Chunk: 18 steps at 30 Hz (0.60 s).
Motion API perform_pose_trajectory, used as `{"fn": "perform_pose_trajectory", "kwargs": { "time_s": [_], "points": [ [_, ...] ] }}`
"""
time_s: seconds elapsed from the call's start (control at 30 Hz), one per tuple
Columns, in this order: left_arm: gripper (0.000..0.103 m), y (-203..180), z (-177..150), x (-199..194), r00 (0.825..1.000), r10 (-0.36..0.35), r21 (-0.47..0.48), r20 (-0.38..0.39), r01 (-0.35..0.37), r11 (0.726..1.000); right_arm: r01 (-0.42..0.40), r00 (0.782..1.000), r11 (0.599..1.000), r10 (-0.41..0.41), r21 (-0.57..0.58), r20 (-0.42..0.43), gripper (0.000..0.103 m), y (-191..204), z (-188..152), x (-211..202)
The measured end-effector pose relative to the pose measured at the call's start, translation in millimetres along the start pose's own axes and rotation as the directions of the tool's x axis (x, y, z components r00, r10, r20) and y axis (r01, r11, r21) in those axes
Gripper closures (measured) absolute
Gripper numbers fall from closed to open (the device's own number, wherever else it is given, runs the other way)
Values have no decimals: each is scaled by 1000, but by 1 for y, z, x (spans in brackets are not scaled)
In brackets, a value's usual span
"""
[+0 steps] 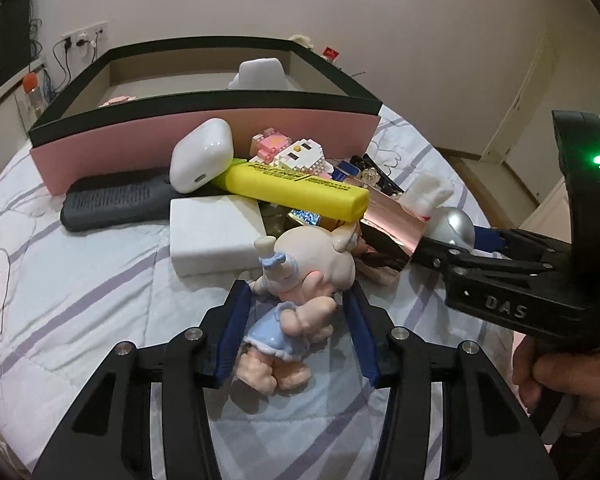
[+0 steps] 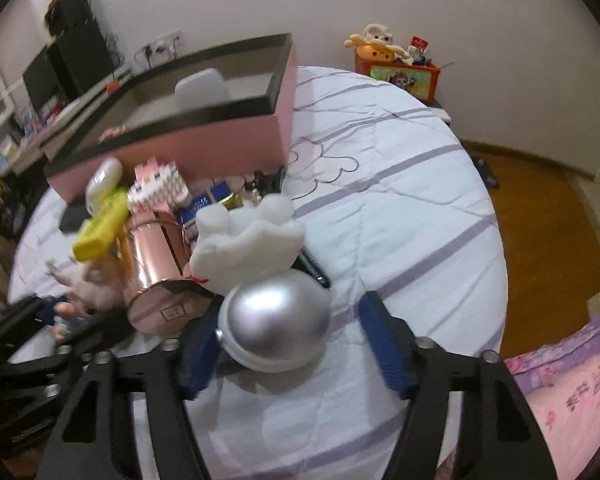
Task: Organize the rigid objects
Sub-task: 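Grasp the pig doll with the left tool while the right tool grasps the silver ball and bunny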
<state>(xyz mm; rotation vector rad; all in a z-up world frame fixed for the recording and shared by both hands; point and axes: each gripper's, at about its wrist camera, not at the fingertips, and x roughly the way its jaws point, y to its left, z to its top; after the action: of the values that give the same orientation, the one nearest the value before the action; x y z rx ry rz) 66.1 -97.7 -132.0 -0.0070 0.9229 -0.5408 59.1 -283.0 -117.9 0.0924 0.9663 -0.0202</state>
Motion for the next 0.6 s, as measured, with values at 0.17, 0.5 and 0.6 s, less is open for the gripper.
{"fn": "perform_pose_trajectory", "kwargs": {
  "time_s": [0.17, 0.5, 0.6],
  "points": [
    [54, 7, -9, -10, 1000, -8, -26, 6, 9, 1000, -37, 999, 999, 37, 25, 13, 55, -3, -3, -9],
    [59, 26, -14, -34, 999, -8, -83, 32, 11, 997, -155, 987, 986, 152, 62, 58, 55, 1, 0, -45],
    [71, 33, -8, -42, 999, -10, -95, 42, 14, 995, -190, 979, 981, 186, 42, 81, 55, 10, 8, -56]
  ]
}}
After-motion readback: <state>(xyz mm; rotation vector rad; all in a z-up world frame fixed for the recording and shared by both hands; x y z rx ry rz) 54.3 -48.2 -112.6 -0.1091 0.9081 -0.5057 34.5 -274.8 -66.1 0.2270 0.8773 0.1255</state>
